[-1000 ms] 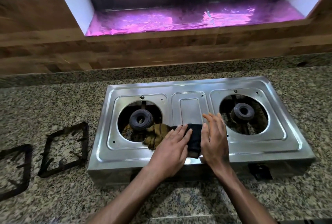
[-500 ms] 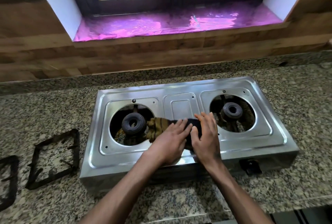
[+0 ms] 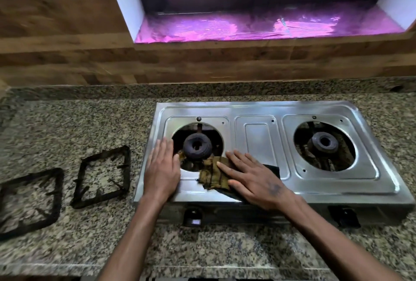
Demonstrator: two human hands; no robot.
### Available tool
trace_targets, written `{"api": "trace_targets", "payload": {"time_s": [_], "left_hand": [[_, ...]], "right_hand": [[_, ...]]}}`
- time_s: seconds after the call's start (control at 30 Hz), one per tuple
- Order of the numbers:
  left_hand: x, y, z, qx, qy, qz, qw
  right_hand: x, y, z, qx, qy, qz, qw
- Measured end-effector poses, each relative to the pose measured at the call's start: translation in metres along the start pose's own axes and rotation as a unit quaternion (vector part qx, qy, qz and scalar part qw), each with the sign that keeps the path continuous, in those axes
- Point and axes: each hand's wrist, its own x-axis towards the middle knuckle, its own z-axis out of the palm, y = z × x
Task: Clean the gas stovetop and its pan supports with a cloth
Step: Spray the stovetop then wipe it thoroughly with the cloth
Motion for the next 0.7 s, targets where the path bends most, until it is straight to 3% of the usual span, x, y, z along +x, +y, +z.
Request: {"api": "trace_targets", "payload": {"time_s": [0.1,0.27,0.33,0.4,0.5,0.57,0.63,0.7], "left_hand": [[0.0,-0.005,0.005,0.024,0.006,0.016,1.0],[-0.001,-0.002,0.007,0.03,0.028,0.0,0.999],[-0.003,-0.003,0.006,0.05,0.043,-0.021,0.998],[-0.005,-0.003,0.005,0.052,0.044,-0.039,0.997],[-0.006,-0.004,0.004,0.052,0.027,-0.042,0.997],[-0.005,-0.009,0.002,0.054,0.011,-0.033,0.998],[-0.006,-0.014,-0.001,0.054,0.004,-0.015,0.998],[-0.006,-0.016,-0.002,0.055,0.005,-0.006,0.998]], "right_hand": [[-0.022,0.016,0.001,-0.004,-0.003,0.038,0.999],[-0.007,0.074,-0.008,0.009,0.078,0.27,0.96],[0.02,0.074,-0.011,0.02,0.1,0.319,0.942],[0.04,0.06,-0.012,0.024,0.106,0.277,0.955],[0.039,0.051,-0.007,0.004,0.04,0.105,0.994],[0.027,0.062,-0.011,-0.01,0.001,0.042,0.999],[0.025,0.083,-0.018,-0.009,0.006,0.06,0.998],[0.04,0.1,-0.023,-0.011,0.036,0.135,0.99]]}}
